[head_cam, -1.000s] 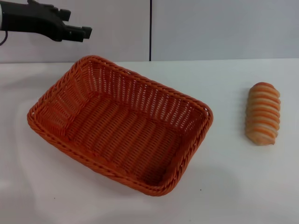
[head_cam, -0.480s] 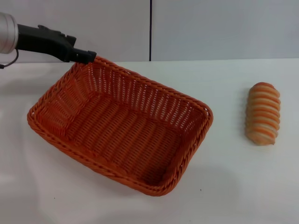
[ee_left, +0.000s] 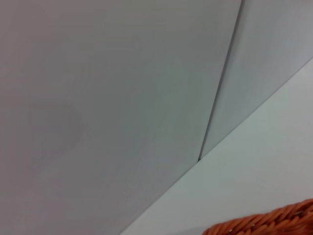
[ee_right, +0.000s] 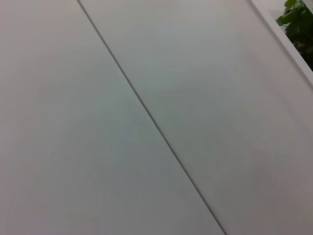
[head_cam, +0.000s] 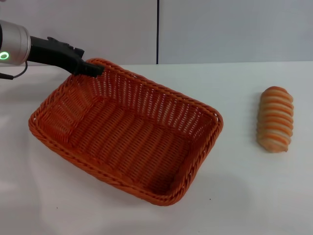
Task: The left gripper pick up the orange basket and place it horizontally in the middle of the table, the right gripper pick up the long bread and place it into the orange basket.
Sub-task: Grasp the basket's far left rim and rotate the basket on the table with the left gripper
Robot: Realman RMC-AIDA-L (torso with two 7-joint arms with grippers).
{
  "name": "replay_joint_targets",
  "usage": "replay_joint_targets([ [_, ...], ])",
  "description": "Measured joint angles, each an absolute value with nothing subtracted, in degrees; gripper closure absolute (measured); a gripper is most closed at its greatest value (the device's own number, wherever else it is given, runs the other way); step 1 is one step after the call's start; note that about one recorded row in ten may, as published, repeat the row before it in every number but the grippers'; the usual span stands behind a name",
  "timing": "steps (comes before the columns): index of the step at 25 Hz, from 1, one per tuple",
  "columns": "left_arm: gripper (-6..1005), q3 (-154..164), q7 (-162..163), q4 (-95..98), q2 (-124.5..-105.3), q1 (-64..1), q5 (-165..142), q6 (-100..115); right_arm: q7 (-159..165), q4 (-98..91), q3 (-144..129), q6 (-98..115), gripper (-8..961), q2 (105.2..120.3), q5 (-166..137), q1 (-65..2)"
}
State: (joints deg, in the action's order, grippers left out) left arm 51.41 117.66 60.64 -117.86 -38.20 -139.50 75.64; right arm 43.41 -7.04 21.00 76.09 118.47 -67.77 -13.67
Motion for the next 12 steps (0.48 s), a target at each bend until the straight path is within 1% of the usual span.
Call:
replay_joint_targets([
  [12,232,51.51,117.36,58.90,-117.86,-38.32,-142.14,72.95,45.15,-7.21,21.00,76.06,461,118.47,-69.14,-13.66],
])
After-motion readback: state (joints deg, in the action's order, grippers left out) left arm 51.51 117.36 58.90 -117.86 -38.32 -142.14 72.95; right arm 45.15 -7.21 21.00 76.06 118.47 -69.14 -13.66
